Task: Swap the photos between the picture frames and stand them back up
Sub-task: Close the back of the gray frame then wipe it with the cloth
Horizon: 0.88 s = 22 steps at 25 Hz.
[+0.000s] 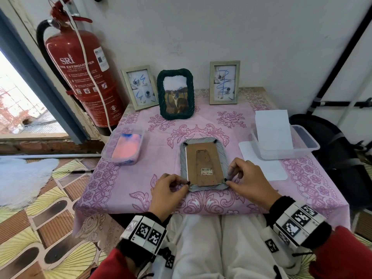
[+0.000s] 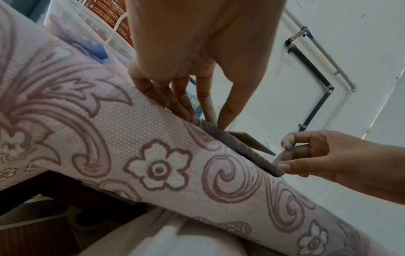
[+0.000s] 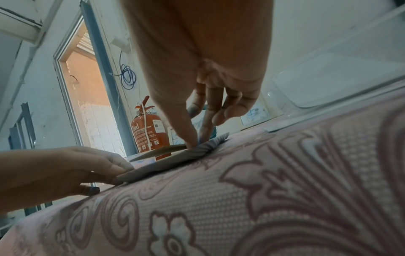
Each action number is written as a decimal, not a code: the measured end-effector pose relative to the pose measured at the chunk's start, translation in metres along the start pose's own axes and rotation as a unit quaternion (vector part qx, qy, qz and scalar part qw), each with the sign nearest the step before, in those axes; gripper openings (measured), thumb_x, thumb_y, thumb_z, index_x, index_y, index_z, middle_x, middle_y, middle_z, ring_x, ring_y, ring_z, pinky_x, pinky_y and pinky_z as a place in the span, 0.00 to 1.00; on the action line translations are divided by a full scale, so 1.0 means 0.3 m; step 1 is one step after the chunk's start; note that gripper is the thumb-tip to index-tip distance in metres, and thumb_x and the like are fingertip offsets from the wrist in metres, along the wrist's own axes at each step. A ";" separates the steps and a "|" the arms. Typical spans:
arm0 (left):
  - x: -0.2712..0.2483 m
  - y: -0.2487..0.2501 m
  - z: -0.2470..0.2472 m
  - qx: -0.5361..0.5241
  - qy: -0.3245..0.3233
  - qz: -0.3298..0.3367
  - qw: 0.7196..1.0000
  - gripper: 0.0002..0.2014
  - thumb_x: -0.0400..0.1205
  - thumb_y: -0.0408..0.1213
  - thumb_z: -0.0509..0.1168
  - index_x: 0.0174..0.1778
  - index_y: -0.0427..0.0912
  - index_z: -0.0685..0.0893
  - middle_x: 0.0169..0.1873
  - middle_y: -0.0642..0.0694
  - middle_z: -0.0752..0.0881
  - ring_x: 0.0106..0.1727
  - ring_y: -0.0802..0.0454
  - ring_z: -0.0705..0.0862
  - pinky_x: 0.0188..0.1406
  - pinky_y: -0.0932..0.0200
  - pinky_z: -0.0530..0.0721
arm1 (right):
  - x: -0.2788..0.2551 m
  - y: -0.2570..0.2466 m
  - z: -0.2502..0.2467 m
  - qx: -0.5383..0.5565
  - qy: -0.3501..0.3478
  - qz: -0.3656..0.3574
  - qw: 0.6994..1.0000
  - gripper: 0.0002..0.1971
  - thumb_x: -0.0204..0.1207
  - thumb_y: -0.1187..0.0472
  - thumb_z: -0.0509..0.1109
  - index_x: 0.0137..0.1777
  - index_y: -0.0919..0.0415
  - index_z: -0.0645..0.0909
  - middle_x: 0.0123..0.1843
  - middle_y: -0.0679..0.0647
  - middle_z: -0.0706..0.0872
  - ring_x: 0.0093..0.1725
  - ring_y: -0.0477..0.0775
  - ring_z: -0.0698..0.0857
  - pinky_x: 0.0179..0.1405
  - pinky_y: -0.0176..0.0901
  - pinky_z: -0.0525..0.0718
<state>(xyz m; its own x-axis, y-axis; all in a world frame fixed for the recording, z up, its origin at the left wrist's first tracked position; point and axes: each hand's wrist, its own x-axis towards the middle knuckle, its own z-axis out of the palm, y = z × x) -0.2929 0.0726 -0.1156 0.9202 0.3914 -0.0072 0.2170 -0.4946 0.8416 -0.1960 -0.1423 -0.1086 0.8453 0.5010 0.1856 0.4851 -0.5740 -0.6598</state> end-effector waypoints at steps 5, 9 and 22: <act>0.005 0.011 0.004 -0.015 0.014 -0.019 1.000 0.04 0.71 0.33 0.74 0.37 0.48 0.89 0.43 0.43 0.85 0.48 0.49 0.83 0.61 0.45 0.78 | 0.004 -0.008 -0.004 0.004 -0.002 -0.005 1.000 0.21 0.60 0.68 0.79 0.36 0.45 0.71 0.35 0.42 0.84 0.35 0.38 0.79 0.35 0.33 0.77; -0.002 0.015 0.005 0.022 0.008 -0.003 1.000 0.05 0.72 0.37 0.73 0.37 0.54 0.88 0.42 0.48 0.85 0.48 0.51 0.83 0.62 0.40 0.76 | 0.006 -0.024 -0.005 -0.020 -0.009 -0.027 0.999 0.19 0.60 0.70 0.77 0.37 0.48 0.72 0.33 0.39 0.80 0.36 0.37 0.79 0.35 0.30 0.75; 0.005 0.017 -0.005 0.078 0.004 -0.012 0.997 0.03 0.73 0.41 0.72 0.38 0.54 0.86 0.42 0.53 0.85 0.49 0.55 0.83 0.66 0.44 0.72 | 0.010 -0.016 -0.021 -0.156 -0.040 0.011 0.987 0.05 0.67 0.52 0.75 0.38 0.52 0.87 0.42 0.48 0.80 0.50 0.50 0.73 0.48 0.44 0.78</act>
<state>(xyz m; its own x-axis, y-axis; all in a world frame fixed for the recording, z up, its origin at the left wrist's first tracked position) -0.2909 0.0719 -0.1106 0.9114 0.4109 -0.0212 0.2878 -0.5998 0.7466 -0.1944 -0.1421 -0.1002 0.8418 0.5289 0.1082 0.5234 -0.7504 -0.4037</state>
